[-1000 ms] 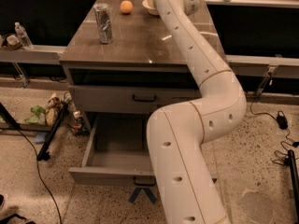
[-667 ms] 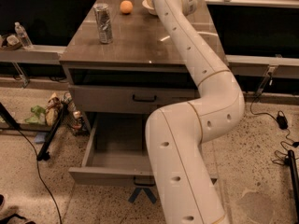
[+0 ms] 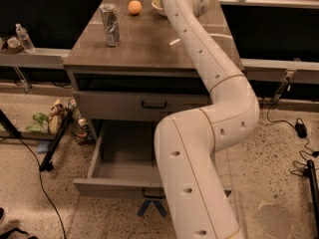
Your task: Place sponge into paper bowl
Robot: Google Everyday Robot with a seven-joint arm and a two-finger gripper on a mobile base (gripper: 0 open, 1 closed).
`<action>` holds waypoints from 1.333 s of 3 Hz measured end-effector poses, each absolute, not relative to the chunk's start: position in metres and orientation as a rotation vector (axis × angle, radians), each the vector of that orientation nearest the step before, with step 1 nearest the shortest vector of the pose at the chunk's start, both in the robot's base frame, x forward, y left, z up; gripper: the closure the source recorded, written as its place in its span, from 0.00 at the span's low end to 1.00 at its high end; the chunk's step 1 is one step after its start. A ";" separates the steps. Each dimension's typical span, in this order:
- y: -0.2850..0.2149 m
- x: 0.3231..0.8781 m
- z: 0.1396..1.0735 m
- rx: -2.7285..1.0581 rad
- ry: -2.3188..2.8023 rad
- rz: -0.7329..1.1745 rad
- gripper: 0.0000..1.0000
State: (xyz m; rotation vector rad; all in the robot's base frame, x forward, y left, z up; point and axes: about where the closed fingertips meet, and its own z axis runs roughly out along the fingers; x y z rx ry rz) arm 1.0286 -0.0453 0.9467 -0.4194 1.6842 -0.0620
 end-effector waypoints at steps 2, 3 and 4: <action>-0.040 1.029 0.946 -0.435 1.678 -0.057 0.00; -0.036 1.029 0.946 -0.443 1.675 -0.055 0.00; -0.039 1.026 0.951 -0.444 1.675 -0.040 0.00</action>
Offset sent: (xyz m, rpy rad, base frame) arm 0.0931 -0.0047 0.0371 -0.0108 -0.0059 0.0245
